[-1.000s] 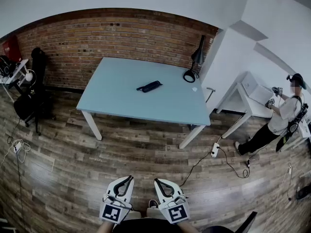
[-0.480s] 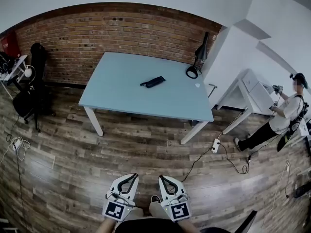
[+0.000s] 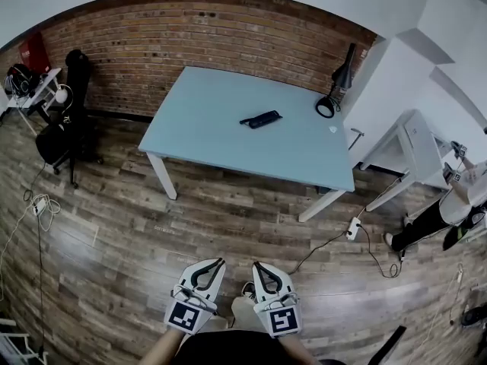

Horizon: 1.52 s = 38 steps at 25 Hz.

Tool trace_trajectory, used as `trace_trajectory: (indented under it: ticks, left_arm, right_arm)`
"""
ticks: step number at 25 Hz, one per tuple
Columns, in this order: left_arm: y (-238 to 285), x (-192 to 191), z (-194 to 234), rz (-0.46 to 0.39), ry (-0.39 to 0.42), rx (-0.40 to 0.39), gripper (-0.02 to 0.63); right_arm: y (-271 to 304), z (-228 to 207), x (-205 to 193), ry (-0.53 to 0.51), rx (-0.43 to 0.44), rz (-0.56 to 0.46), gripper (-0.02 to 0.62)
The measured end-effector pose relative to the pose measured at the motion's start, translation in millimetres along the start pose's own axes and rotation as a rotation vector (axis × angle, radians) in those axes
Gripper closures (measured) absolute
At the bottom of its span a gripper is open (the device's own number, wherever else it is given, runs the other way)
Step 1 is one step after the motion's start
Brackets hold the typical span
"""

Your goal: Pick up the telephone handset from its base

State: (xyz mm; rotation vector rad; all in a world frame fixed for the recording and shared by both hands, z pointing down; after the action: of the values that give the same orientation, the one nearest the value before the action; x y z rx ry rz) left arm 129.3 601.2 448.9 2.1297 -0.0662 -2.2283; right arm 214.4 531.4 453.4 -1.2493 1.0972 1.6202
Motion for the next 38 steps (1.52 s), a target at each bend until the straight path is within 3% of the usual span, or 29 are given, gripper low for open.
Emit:
trace_trajectory:
  ticks: [9,19,24,28,31,34,38]
  left_arm:
    - [65,11,3,0.037,0.008,0.075,0.598]
    - [146,9,-5,0.053,-0.003,0.120,0.598]
    - [166,0,6,0.057,-0.040,0.074,0.598]
    - [181,5,31,0.006,-0.038,0.007,0.598]
    - [186,10,51,-0.020,-0.011,-0.053,0.598]
    - [192,17,75,-0.016,-0.052,-0.086,0.598]
    - [203,13,109,-0.019,-0.018,-0.116,0.598]
  right_arm:
    - [40,-70,4,0.039,0.097,-0.080,0.584]
    - [61,-141,-20,0.048,0.153,-0.055,0.584]
    - [77,-155,-18,0.023,0.109,-0.031,0.584]
    - [107,-156,-8,-0.020,0.066,-0.025,0.584]
    - [124,-146,5,-0.033,0.040,-0.023,0.584]
    - [144,-136,18,-0.034,0.023,0.007,0.584]
    - [170,-127,24,-0.043,0.006,0.036,0.584]
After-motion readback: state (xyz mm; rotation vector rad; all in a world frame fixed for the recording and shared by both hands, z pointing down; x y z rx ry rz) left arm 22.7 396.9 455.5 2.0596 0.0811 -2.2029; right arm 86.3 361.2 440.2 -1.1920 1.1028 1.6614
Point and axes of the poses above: the fingertips, and each gripper's own axes: y forward along the fingers, z to its left, x out of its top, the point moved 3 cm from there along -y, backward along the fingers, and after that the axes turned 1 degree about -y, right-handed, at the moved point
